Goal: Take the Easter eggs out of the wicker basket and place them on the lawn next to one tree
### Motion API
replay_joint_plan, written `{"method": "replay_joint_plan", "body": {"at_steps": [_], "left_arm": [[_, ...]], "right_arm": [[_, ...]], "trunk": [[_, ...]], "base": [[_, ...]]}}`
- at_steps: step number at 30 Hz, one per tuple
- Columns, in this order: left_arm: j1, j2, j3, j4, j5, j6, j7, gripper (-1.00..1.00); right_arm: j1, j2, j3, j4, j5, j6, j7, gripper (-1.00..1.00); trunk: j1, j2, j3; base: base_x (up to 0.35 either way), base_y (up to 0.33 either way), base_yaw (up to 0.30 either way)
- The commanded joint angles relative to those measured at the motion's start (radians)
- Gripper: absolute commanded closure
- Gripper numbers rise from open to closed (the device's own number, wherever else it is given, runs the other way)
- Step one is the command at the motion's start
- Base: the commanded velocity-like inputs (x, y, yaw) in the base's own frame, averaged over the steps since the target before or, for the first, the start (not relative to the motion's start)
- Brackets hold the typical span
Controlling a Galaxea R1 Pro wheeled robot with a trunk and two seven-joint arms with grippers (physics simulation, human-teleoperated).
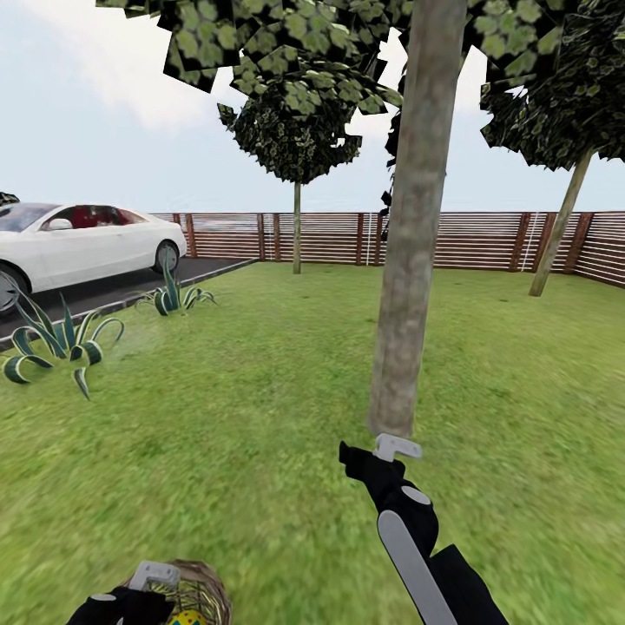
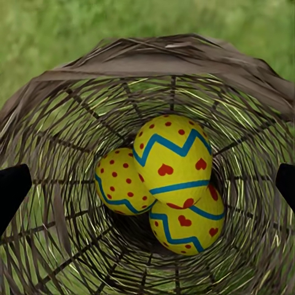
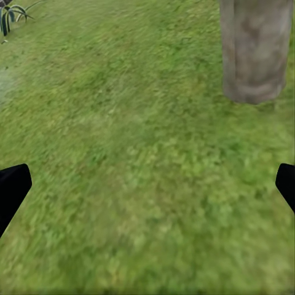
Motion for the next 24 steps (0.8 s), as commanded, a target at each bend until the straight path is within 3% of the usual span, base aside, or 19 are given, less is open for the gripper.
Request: {"method": "replay_joint_plan", "body": {"at_steps": [1,13,24], "left_arm": [[0.000,0.001,-0.005,-0.003,0.005,-0.003,0.000,-1.00],[0.002,0.001,0.001,-0.004,0.006,-0.036,-0.002,-1.00],[0.001,0.001,0.003,-0.004,0.007,-0.035,-0.003,-1.00]], "right_arm": [[-0.001,0.000,0.001,-0.001,-0.007,0.002,-0.008,-1.00],[-0.001,0.000,0.001,0.001,-0.006,0.002,-0.008,-1.00],[-0.001,0.000,0.001,0.001,-0.006,0.002,-0.008,-1.00]], "trunk": [[0.000,-0.001,-0.001],[0.000,-0.001,-0.001],[0.042,-0.078,-0.036]], "base": [[0.014,0.000,0.000],[0.003,0.000,0.000],[0.000,0.000,0.000]]}}
